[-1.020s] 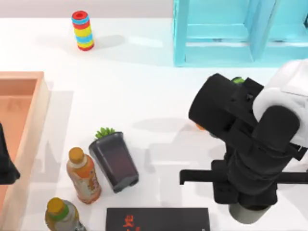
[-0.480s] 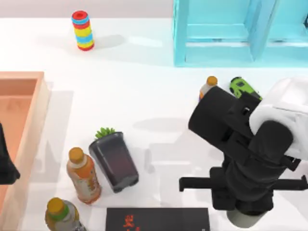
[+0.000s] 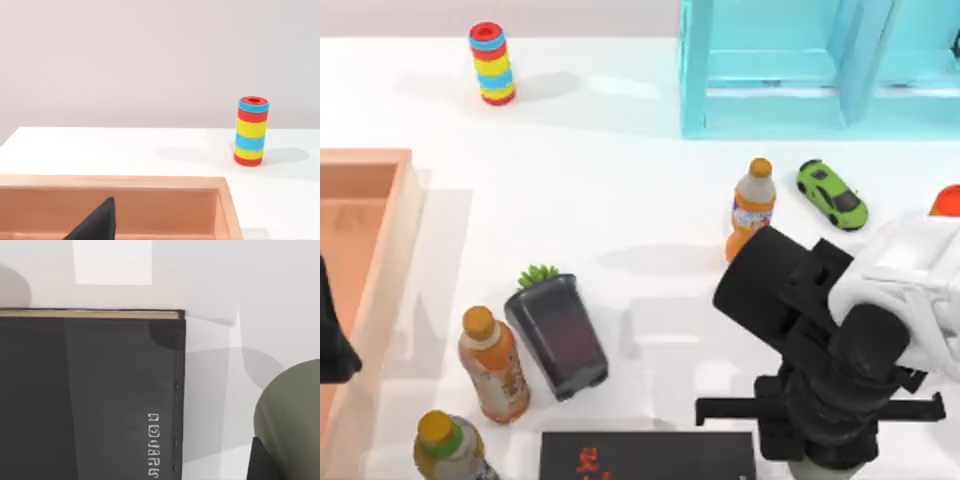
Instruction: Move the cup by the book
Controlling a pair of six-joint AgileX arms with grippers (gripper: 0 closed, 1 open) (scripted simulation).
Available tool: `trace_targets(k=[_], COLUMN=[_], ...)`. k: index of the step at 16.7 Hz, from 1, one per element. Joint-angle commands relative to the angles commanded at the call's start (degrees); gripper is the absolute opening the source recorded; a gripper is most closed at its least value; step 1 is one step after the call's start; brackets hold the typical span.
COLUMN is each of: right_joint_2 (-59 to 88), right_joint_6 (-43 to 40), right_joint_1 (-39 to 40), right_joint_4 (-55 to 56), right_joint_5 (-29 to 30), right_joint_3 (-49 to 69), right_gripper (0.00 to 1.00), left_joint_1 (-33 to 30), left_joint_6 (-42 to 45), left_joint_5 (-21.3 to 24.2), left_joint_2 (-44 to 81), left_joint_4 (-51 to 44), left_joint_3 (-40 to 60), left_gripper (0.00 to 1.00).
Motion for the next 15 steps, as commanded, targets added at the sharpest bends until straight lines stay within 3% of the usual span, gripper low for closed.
trace_targets(k=[3,15], right_joint_2=[0.0,0.0], right_joint_6=[0.0,0.0], right_joint_1=[0.0,0.0], right_joint_4=[0.0,0.0], right_joint_5=[0.0,0.0], right_joint_3=[0.0,0.0], right_gripper=[0.0,0.9], left_joint_1=[0.0,0.0], left_joint_6=[0.0,0.0], left_joint_5=[0.0,0.0], left_joint_2=[0.0,0.0], left_joint_4=[0.0,0.0], left_joint_3=[0.0,0.0], left_gripper=[1.0,1.0])
